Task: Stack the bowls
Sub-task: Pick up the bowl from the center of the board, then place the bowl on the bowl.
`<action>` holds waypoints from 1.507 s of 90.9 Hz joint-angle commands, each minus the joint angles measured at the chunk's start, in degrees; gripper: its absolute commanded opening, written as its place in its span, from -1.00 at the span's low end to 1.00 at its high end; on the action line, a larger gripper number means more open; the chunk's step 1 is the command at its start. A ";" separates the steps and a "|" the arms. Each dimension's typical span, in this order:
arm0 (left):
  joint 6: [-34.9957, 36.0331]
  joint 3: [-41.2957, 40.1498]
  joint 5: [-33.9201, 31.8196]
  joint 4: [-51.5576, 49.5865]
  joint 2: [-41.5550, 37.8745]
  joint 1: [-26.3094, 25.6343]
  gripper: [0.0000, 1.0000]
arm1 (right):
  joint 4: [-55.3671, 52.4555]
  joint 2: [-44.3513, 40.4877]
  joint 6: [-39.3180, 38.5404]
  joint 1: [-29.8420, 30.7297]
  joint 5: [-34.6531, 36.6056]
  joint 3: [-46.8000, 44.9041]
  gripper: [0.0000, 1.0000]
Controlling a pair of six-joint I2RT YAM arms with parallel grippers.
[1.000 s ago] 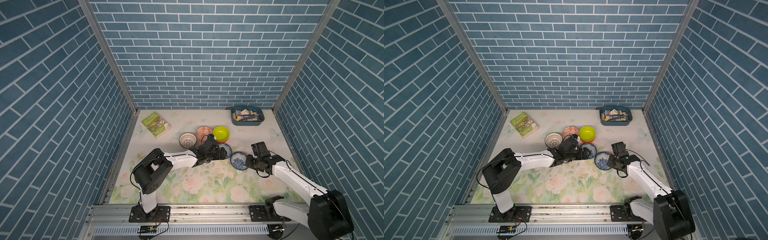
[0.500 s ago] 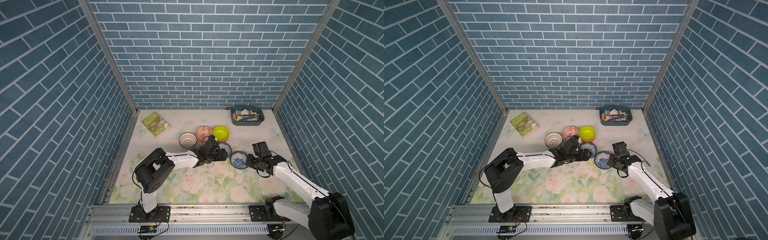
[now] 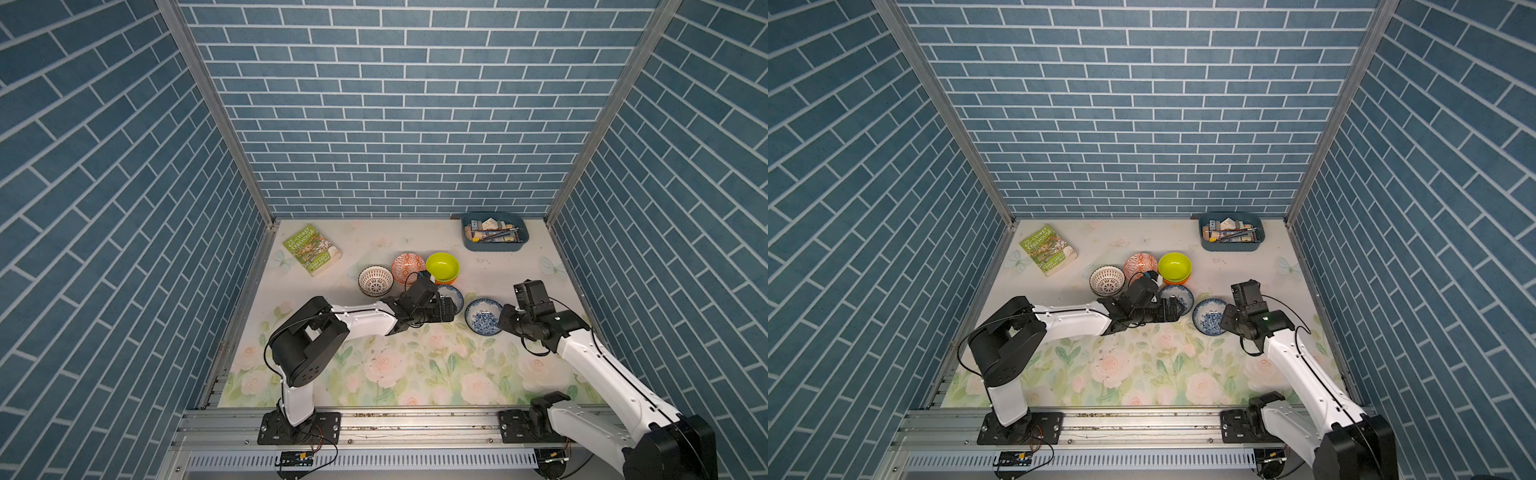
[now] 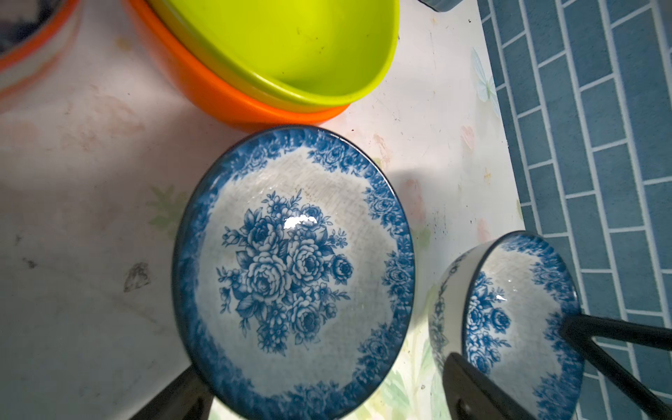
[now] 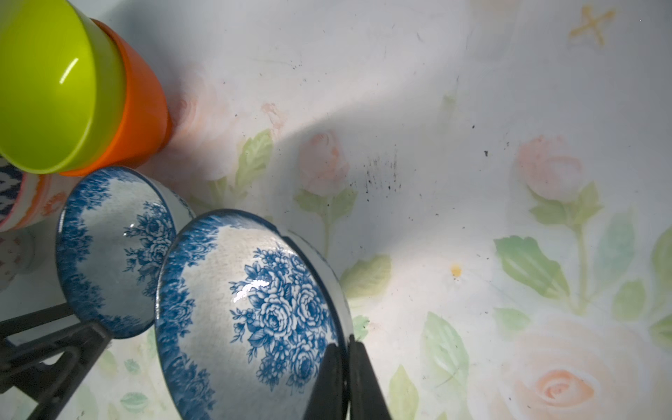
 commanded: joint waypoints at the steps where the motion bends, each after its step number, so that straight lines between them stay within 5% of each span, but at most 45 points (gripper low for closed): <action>1: 0.25 0.35 -0.16 0.31 -2.77 -0.32 1.00 | -1.33 -1.89 -0.97 -0.29 -0.06 3.32 -1.00; 52: 1.59 -8.18 -8.44 -6.08 -18.54 -0.32 1.00 | 7.21 2.37 -2.82 0.63 -10.22 9.92 -1.00; 105: 5.41 -15.99 -19.79 -9.24 -37.88 -0.17 1.00 | 15.78 12.53 -4.42 8.42 -9.50 14.17 -1.00; 137: 8.55 -17.45 -22.27 -6.03 -40.14 -0.15 1.00 | 17.73 14.53 -7.09 8.85 -9.16 14.43 -1.00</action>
